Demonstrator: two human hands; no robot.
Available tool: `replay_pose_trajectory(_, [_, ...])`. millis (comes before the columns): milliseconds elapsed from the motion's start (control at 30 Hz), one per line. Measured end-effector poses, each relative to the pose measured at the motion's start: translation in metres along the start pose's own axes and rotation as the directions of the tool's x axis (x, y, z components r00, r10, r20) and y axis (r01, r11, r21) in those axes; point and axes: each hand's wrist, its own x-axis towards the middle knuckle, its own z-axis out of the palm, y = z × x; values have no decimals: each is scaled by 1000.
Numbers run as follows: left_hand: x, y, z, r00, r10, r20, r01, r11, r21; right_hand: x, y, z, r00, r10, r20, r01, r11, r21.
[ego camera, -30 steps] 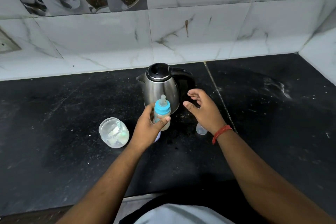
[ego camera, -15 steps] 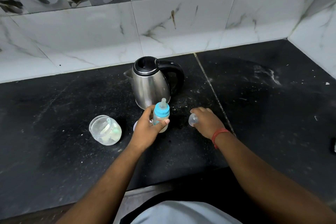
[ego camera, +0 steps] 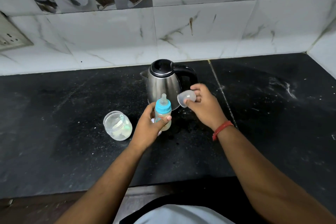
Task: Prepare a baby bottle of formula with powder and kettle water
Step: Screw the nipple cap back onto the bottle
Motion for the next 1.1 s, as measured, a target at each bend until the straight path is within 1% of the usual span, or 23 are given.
replay_pose_trajectory(67, [-1,1,-7,1000,-9,-15,9,1000,4,0,-30,2,995,-99,27,96,991,88])
replay_pose_trajectory(133, [-1,2,-13,1000,-16,-27,16,1000,1,-1,-54,3,975,-199,95,190,977,93])
replay_pose_trajectory(167, [-2,2,-16,999,-16,-36,16,1000,-4,-1,-64,4,960,-236,148,230,971,58])
replay_pose_trajectory(233, [-3,1,-21,999,-12,-53,12,1000,-10,-1,-77,9,927,-276,255,303,950,-71])
replay_pose_trajectory(300, [-4,1,-26,998,-12,-59,12,1000,-12,0,-81,16,898,-303,319,373,908,-190])
replay_pose_trajectory(367, [-5,0,-30,998,-7,-63,7,1000,3,-1,-84,24,880,-303,367,406,880,-245])
replay_pose_trajectory(433, [-6,2,-32,998,4,-67,-2,1000,29,-2,-85,31,869,-306,388,422,868,-261])
replay_pose_trajectory(567, [-8,6,-35,998,27,-64,-24,998,51,-7,-84,39,865,-311,394,440,847,-297])
replay_pose_trajectory(733, [-8,9,-39,998,48,-51,-43,995,92,-13,-83,43,884,-298,360,408,867,-284])
replay_pose_trajectory(800, [-6,10,-39,997,65,-43,-59,991,121,-15,-83,43,894,-307,327,403,869,-286])
replay_pose_trajectory(967, [2,23,-33,982,146,-121,-113,963,246,-15,-87,43,926,-330,184,375,856,-356])
replay_pose_trajectory(1033, [4,27,-30,978,154,-137,-116,960,256,-14,-88,42,927,-338,161,374,856,-357])
replay_pose_trajectory(1100, [4,30,-29,976,165,-141,-120,953,279,-14,-89,42,928,-334,167,372,857,-357])
